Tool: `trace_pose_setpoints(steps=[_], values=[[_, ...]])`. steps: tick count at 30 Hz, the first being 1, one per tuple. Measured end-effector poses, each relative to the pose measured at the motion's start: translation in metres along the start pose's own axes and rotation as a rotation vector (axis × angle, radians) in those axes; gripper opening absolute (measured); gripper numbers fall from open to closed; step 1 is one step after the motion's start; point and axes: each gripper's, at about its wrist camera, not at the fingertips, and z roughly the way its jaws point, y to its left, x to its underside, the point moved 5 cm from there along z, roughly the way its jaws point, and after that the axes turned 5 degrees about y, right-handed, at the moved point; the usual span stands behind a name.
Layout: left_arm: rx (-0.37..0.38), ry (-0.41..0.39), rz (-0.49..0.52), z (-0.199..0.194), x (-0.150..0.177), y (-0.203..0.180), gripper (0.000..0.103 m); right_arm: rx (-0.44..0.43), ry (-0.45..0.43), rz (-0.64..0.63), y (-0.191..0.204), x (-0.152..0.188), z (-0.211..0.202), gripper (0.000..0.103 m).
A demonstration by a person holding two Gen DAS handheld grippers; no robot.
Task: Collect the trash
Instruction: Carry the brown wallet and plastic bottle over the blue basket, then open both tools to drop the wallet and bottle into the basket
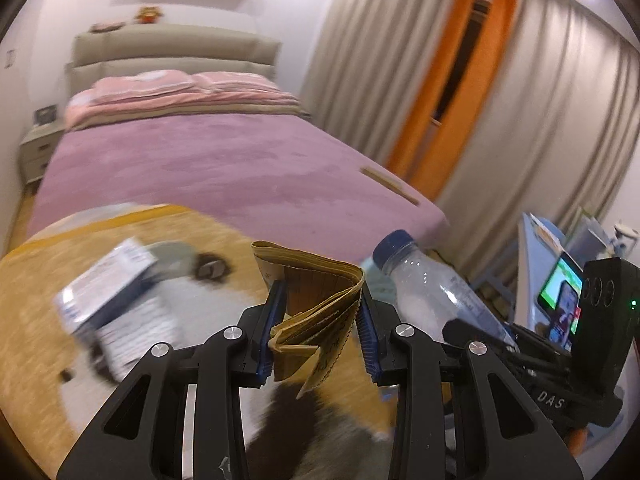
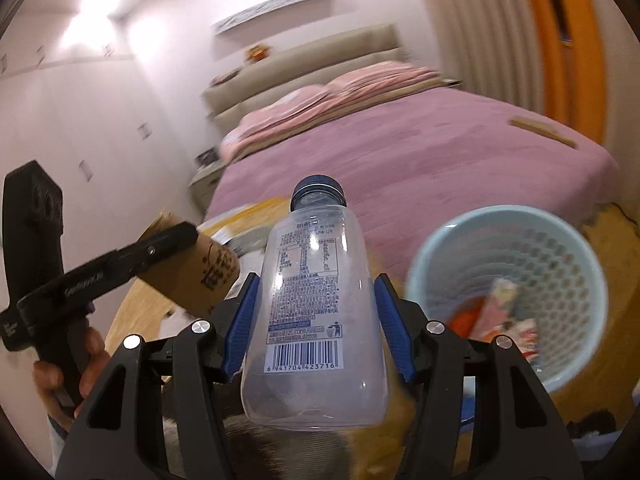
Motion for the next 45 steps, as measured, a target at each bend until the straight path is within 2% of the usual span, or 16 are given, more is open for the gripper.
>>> trace_pose_setpoints(steps=[5, 13, 21, 34, 36, 38, 41, 45], values=[[0.06, 0.053, 0.04, 0.043, -0.013, -0.04, 0.033, 0.085, -0.051, 0.094, -0.059, -0.012, -0.013, 0.054], [0.118, 0.132, 0.097, 0.104, -0.018, -0.089, 0.033, 0.186, -0.057, 0.211, -0.126, -0.019, -0.004, 0.054], [0.127, 0.222, 0.094, 0.148, -0.007, -0.099, 0.033, 0.217, -0.033, 0.266, -0.151, -0.013, 0.009, 0.054], [0.123, 0.279, 0.108, 0.181, -0.001, -0.119, 0.034, 0.233, 0.001, 0.309, -0.179, -0.005, 0.02, 0.055], [0.118, 0.275, 0.104, 0.182, 0.0, -0.119, 0.039, 0.229, 0.018, 0.304, -0.18, -0.003, 0.025, 0.055], [0.117, 0.268, 0.096, 0.18, -0.001, -0.117, 0.063, 0.236, 0.031, 0.309, -0.18, 0.0, 0.028, 0.056], [0.114, 0.239, 0.089, 0.171, -0.004, -0.112, 0.071, 0.209, 0.034, 0.322, -0.181, 0.004, 0.029, 0.06], [0.117, 0.215, 0.071, 0.155, -0.007, -0.102, 0.073, 0.191, 0.027, 0.32, -0.177, 0.005, 0.024, 0.06]])
